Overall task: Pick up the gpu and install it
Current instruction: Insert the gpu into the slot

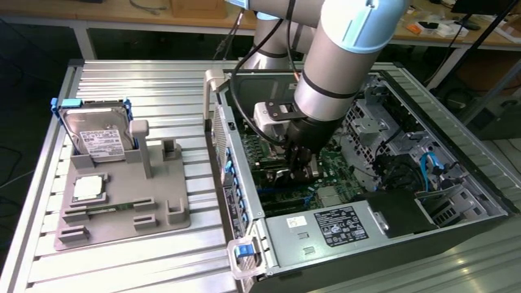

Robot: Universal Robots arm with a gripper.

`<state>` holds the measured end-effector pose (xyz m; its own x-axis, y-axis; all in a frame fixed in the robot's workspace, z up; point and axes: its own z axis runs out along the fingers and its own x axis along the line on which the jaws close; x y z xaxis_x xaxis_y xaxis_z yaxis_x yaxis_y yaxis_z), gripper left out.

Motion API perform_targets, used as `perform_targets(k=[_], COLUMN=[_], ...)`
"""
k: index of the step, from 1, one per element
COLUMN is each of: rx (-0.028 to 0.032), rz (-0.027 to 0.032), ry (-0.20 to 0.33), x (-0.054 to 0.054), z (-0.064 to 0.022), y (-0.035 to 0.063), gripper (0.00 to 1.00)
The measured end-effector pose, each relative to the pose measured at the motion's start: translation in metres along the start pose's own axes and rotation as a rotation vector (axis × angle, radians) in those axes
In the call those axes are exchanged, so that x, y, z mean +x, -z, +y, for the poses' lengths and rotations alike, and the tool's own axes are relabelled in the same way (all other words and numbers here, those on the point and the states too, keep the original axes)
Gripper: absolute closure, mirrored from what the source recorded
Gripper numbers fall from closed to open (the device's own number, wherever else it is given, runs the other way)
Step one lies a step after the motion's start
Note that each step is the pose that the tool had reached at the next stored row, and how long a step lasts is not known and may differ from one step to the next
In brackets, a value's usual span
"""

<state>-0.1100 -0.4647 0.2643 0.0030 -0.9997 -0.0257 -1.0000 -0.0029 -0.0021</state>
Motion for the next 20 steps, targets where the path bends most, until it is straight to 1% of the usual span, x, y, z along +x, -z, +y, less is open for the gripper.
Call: perform_targets(k=[15,20], rx=[-0.0001,0.0002], rz=[0.0,-0.0023], ry=[0.0,0.0], x=[-0.001,-0.0016], z=[0.0,0.0], y=[-0.0011,-0.0021], gripper=[0.73,0.73])
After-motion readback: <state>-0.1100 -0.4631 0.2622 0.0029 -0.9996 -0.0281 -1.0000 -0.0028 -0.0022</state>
